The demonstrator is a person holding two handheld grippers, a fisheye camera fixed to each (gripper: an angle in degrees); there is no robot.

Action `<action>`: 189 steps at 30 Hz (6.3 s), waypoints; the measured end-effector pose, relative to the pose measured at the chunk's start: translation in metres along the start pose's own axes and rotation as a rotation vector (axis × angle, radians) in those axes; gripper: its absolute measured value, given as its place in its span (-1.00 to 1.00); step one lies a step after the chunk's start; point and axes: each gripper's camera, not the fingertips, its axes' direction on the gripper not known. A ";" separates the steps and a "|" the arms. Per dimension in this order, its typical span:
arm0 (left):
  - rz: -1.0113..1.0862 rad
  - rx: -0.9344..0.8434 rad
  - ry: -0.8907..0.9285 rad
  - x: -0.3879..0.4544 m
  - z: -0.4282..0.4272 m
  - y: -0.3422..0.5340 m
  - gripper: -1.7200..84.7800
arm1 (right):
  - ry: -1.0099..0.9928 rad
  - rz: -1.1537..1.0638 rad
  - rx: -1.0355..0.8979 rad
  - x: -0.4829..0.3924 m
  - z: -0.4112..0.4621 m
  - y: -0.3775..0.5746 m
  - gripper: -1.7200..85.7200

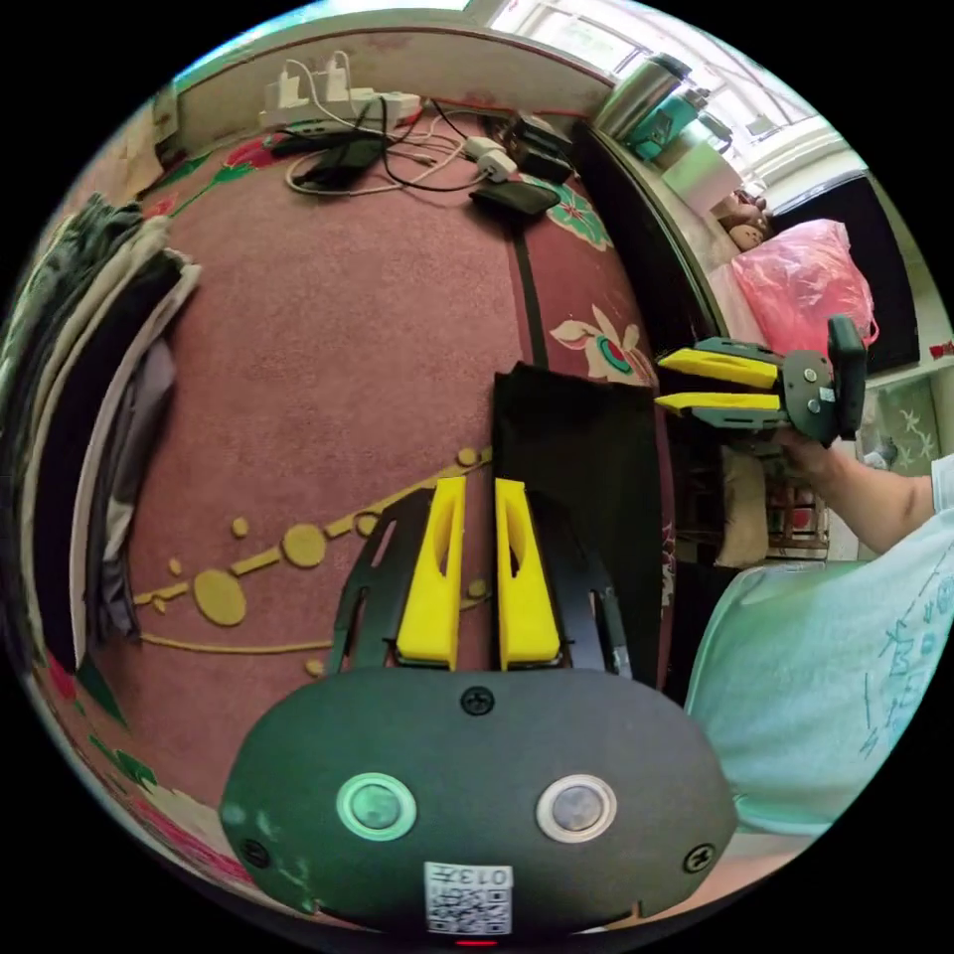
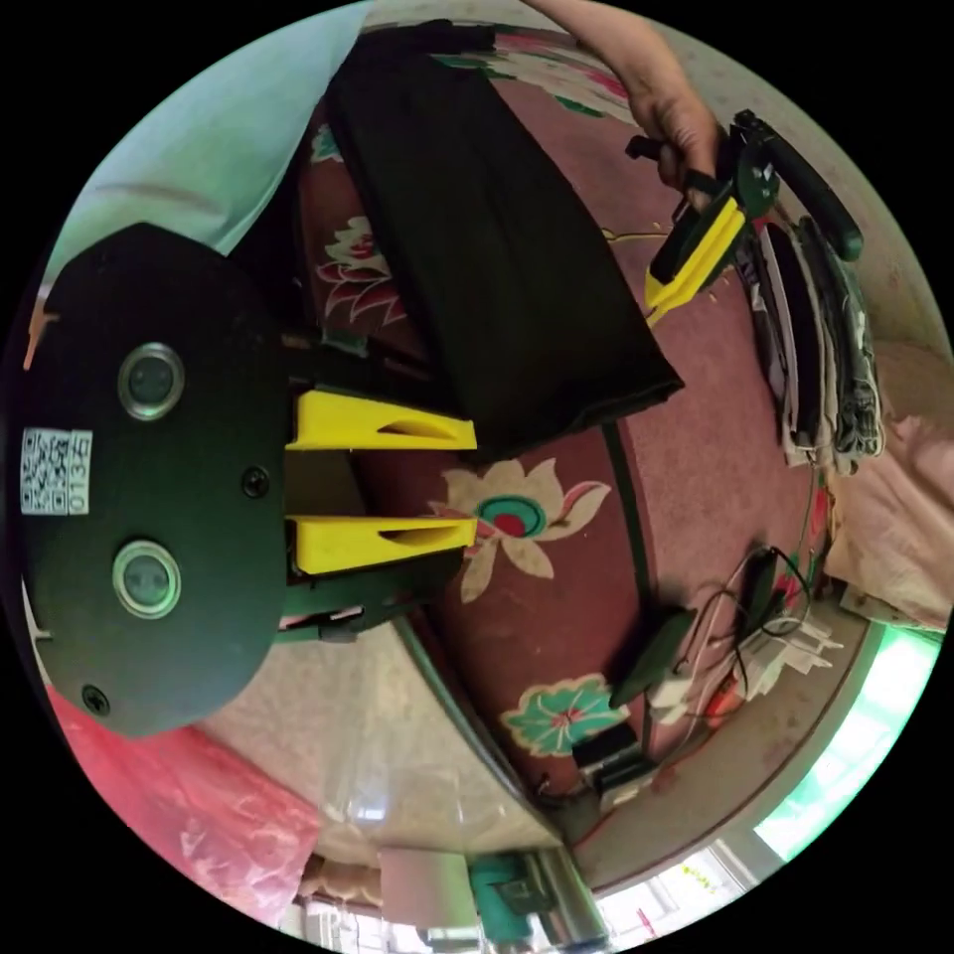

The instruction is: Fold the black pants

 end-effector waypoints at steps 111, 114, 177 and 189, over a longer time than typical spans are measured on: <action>0.231 0.060 -0.063 0.043 0.133 0.051 -0.71 | -0.482 0.571 0.325 0.064 0.057 0.244 -0.68; 0.264 0.013 -0.053 0.037 0.139 0.038 -0.70 | -0.495 0.576 0.315 0.070 0.060 0.251 -0.69; 0.015 0.109 -0.250 0.060 0.183 0.585 -0.92 | -0.190 -0.922 0.387 -0.496 -0.350 0.209 -0.89; -0.090 0.067 -0.217 0.061 0.225 0.650 -0.85 | -0.270 -1.079 0.222 -0.553 -0.395 0.136 -0.74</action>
